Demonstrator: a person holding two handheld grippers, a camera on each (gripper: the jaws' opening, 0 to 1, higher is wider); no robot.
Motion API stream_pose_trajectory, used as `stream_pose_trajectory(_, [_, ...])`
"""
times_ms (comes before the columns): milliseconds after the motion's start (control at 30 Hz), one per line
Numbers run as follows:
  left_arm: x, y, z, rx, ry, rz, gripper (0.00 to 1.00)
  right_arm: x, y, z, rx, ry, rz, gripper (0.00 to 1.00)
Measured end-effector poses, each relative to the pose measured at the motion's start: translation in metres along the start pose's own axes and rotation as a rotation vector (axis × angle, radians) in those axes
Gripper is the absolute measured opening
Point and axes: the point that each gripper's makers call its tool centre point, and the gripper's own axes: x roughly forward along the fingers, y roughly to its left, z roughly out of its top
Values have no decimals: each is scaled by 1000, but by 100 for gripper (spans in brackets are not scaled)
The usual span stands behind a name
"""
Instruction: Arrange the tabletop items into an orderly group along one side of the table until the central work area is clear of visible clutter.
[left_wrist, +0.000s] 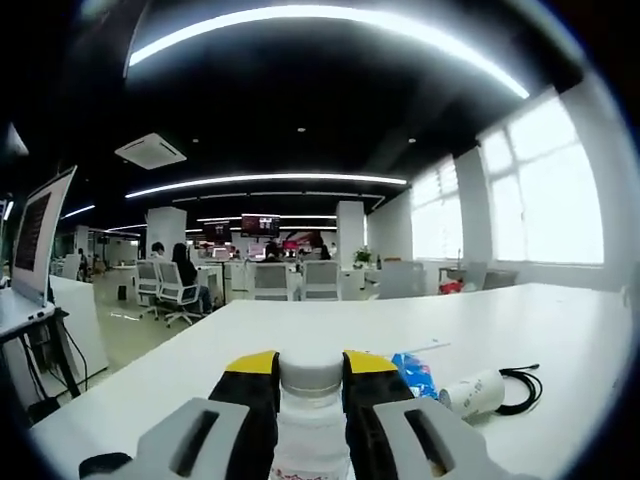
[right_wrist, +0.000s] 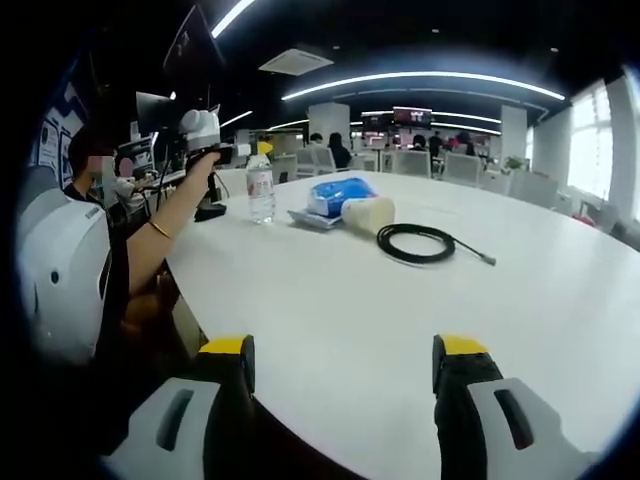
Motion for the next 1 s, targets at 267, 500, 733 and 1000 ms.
stream_pose_trajectory(267, [3, 12, 9, -6, -7, -6, 21, 0, 1, 5, -4, -14, -4, 70])
stream_pose_trajectory(500, [14, 28, 8, -101, 23, -39, 21, 0, 0, 6, -3, -16, -13, 70])
stream_pose_trajectory(733, [26, 35, 11, -30, 39, -19, 21, 5, -3, 6, 7, -10, -19, 70])
stream_pose_trajectory(1000, [42, 44, 11, -39, 46, -23, 21, 7, -8, 10, 8, -14, -34, 70])
